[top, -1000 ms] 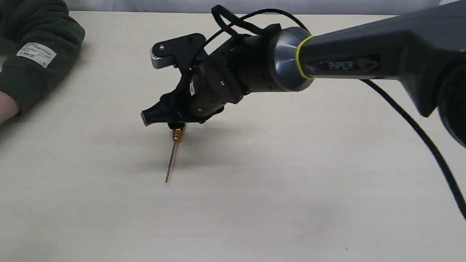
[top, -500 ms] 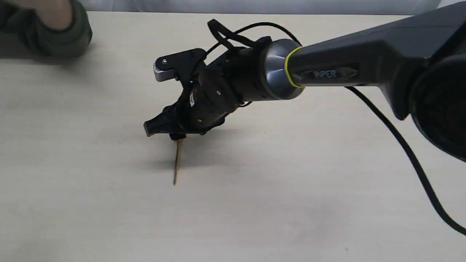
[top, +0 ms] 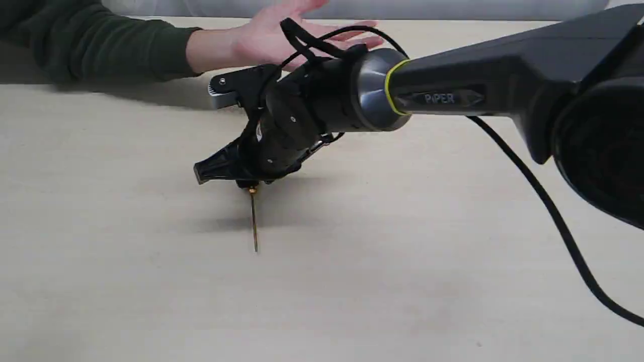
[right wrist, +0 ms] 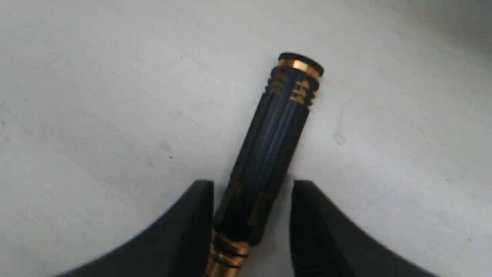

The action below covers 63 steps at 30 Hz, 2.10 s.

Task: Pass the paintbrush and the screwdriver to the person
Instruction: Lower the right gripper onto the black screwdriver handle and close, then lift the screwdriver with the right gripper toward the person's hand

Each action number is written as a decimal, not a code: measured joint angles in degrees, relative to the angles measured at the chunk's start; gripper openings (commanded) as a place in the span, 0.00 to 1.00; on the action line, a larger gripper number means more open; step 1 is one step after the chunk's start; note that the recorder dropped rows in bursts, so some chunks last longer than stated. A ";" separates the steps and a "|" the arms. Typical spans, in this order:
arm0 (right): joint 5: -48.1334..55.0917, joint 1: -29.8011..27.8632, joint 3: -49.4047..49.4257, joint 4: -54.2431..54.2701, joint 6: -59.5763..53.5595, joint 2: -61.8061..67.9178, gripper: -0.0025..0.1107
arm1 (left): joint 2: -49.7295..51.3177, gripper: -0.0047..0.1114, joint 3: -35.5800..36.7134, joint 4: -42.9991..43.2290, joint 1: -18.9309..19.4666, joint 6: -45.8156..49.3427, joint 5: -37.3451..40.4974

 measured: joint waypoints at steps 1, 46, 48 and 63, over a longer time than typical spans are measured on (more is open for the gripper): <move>0.12 0.00 -0.12 0.00 0.00 0.00 0.29 | 0.00 0.04 0.00 0.00 0.00 0.00 0.00; -2.37 0.04 14.83 -4.27 -2.28 -21.43 0.06 | 0.00 0.04 0.00 0.00 0.00 0.00 0.00; -3.72 0.04 15.64 -5.57 -2.42 -24.75 0.06 | 0.00 0.04 0.00 0.00 0.00 0.00 0.00; -1.45 -7.89 2.91 -9.50 -2.46 -22.87 0.06 | 0.00 0.04 0.00 0.00 0.00 0.00 0.00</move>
